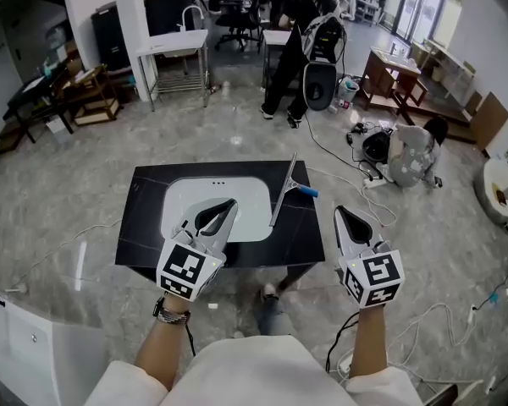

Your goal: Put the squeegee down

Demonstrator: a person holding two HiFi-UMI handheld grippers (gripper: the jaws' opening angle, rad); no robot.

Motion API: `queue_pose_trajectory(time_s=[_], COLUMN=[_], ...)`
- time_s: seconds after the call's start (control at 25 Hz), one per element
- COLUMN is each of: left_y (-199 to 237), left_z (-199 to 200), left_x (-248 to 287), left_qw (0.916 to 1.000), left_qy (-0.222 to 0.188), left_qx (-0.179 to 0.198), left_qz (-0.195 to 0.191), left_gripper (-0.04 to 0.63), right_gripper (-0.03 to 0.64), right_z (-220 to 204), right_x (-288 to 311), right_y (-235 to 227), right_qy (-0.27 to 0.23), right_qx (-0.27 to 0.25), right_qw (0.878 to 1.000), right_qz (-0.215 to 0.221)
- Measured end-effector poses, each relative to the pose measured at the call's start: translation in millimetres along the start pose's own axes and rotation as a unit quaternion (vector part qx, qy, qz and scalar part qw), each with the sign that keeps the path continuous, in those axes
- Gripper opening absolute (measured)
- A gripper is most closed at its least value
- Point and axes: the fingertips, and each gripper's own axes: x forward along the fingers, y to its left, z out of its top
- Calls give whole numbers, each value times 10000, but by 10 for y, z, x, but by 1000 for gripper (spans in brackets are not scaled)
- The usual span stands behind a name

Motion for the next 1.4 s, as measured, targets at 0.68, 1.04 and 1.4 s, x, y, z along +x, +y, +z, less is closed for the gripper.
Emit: queue_pose_trajectory(time_s=[0.68, 1.04, 1.4], left_y=[-269, -287, -275], left_z=[227, 231, 230], left_x=[-289, -326, -317], left_qw=[9992, 9992, 9992], left_qy=[-205, -206, -184], left_qx=[303, 304, 301], left_qz=[-139, -152, -193], left_gripper=[-2, -2, -2], right_gripper=[5, 5, 5], right_z=[221, 188, 188], right_x=[-428, -443, -416], right_y=[387, 433, 446], right_qy=[-198, -150, -112], right_qx=[-154, -165, -156], right_qw=[9997, 9997, 9998], right_qz=[66, 88, 108])
